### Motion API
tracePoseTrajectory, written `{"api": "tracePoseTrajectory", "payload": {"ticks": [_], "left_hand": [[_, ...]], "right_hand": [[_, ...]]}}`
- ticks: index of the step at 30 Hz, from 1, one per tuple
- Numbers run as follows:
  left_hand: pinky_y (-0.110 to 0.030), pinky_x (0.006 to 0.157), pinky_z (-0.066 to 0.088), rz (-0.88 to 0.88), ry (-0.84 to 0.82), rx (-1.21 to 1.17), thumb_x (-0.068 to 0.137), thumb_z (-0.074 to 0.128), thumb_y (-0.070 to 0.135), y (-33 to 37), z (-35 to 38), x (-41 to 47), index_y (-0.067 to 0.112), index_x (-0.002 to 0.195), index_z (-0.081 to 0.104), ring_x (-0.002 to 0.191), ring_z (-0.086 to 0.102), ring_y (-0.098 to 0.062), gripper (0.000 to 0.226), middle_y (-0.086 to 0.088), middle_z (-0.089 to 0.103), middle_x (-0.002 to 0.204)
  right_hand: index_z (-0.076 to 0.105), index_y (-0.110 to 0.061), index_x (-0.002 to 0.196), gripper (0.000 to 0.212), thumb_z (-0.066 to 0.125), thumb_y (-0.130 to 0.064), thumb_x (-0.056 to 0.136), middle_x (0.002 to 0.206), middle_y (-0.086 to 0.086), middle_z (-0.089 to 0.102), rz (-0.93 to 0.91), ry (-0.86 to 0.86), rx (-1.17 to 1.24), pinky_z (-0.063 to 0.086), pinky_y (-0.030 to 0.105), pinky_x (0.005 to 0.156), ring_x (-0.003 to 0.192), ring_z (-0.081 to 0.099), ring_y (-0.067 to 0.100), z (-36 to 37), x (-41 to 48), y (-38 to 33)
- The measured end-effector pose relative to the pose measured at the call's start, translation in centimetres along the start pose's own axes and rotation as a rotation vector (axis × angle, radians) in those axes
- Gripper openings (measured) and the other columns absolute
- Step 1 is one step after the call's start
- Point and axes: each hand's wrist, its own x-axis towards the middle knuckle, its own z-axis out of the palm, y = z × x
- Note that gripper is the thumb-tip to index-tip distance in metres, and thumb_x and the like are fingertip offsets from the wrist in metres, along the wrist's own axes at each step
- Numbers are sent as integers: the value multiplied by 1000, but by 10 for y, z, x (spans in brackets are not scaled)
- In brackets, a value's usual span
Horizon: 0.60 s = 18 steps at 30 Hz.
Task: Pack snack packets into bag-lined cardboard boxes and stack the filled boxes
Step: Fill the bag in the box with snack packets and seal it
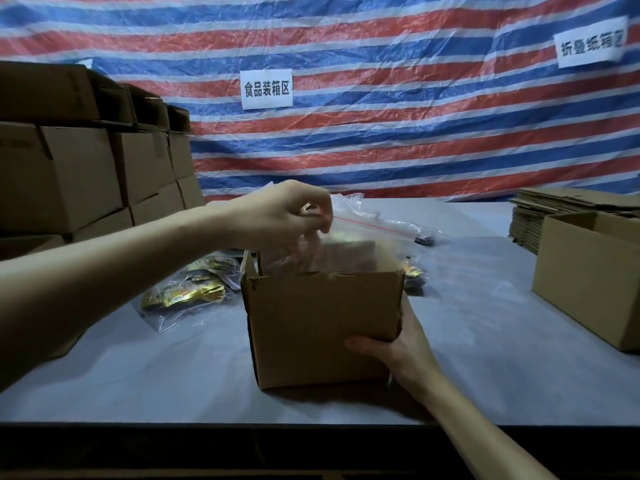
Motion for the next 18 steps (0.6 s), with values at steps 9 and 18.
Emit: {"api": "tracePoseTrajectory", "payload": {"ticks": [9, 18], "left_hand": [[-22, 50, 50, -74, -128, -49, 93, 55, 50, 0, 2, 1, 17, 85, 69, 55, 60, -6, 37, 7, 66, 66], [-18, 52, 45, -296, -146, 81, 97, 66, 36, -38, 25, 24, 13, 81, 74, 54, 55, -6, 29, 5, 64, 64]], "right_hand": [[54, -28, 132, 102, 98, -34, 41, 113, -4, 73, -29, -7, -19, 57, 20, 76, 101, 72, 12, 0, -1, -3], [55, -34, 127, 96, 98, -33, 41, 112, -5, 74, -27, -8, -22, 57, 19, 77, 99, 73, 12, 0, -1, 0]]}}
